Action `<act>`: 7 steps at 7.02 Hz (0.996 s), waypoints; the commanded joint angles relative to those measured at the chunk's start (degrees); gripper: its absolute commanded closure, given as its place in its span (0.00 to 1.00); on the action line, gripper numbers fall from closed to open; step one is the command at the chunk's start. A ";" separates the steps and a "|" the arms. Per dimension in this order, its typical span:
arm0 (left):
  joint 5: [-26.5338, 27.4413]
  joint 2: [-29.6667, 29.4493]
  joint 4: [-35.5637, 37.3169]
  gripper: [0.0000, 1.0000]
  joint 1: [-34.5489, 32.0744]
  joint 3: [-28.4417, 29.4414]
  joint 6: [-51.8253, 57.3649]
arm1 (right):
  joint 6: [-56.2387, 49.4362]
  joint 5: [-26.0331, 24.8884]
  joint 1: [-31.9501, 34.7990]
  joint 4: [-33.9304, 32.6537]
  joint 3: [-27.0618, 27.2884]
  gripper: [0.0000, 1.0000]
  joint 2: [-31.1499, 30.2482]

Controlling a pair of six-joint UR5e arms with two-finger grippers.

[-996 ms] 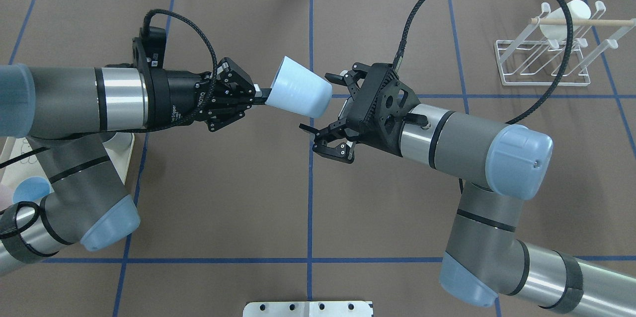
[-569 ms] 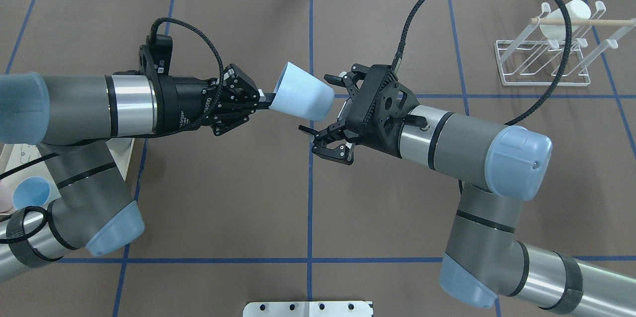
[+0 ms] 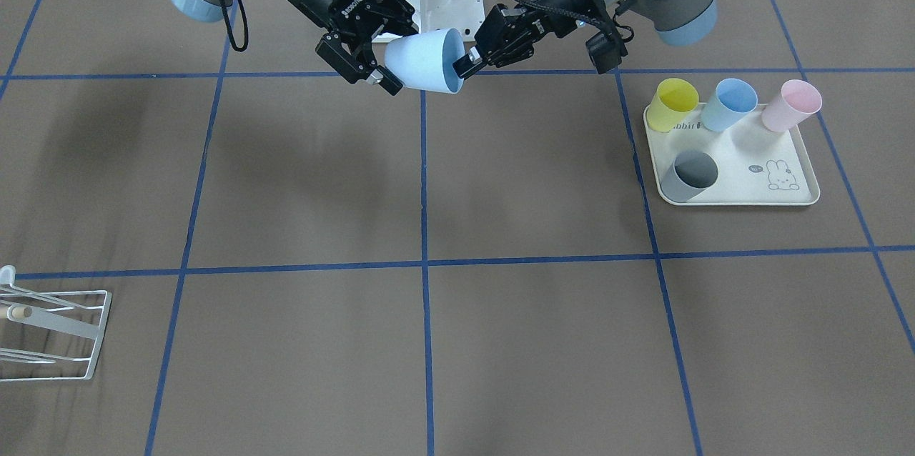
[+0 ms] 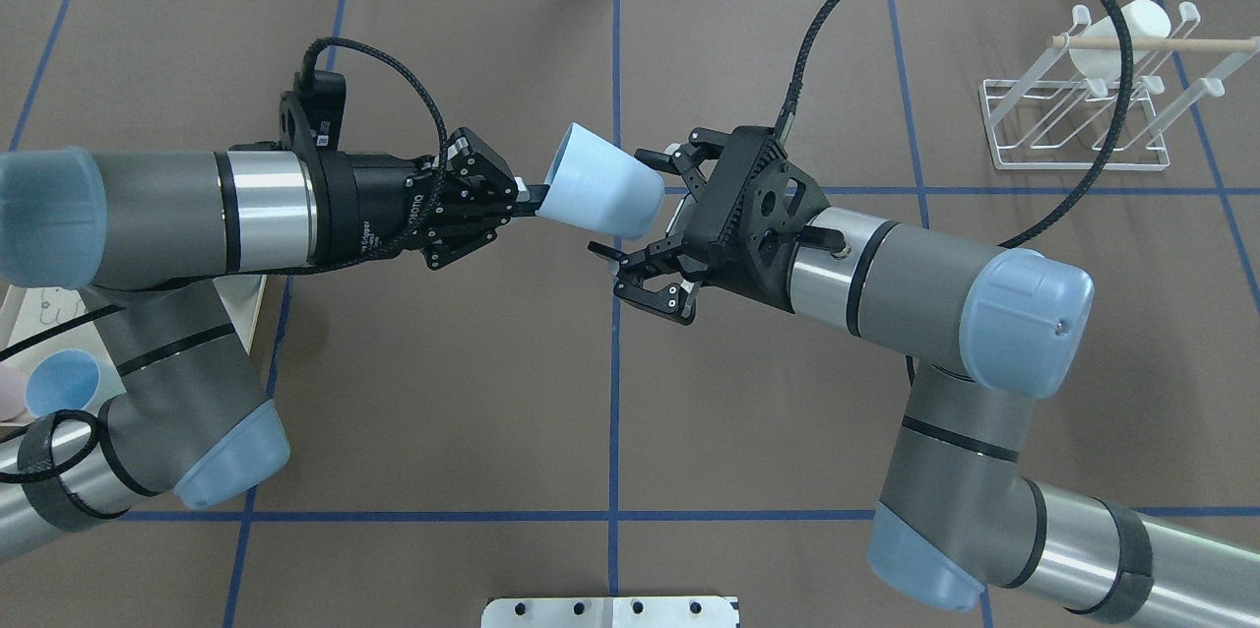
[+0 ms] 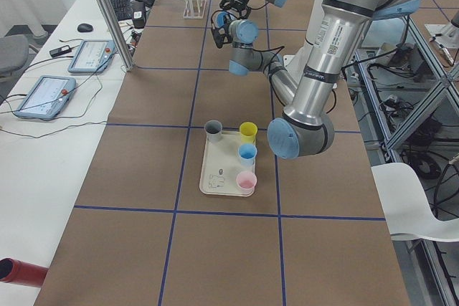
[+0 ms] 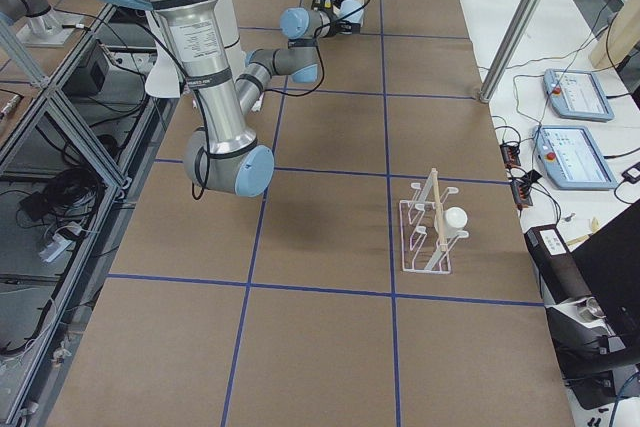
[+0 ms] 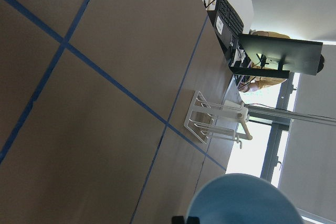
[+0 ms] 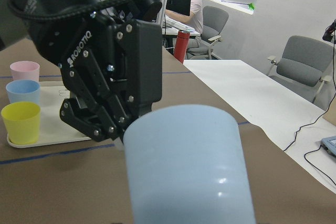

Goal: Transfer IKEA cup to right arm and place on rack

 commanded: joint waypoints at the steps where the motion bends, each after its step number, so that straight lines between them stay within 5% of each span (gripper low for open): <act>1: 0.00 -0.09 -0.09 1.00 0.03 -0.07 0.00 | 0.18 -0.96 -0.28 -0.09 0.01 0.54 0.19; 3: -0.08 -0.09 -0.18 0.95 -0.06 -0.16 0.17 | 0.09 -1.75 -0.37 -0.09 -0.08 0.89 0.10; 4: 0.09 -0.01 -0.18 0.15 -0.14 -0.25 3.31 | 0.01 -1.75 -0.37 -0.09 -0.08 0.97 0.19; 5: 0.09 0.43 -0.18 0.00 -0.75 -0.68 4.30 | -0.17 -1.75 -0.11 -0.09 -0.08 1.00 0.10; 7: -0.69 1.83 -0.18 0.00 -2.33 -1.04 6.48 | -0.08 -1.49 0.07 -0.09 -0.08 1.00 -0.16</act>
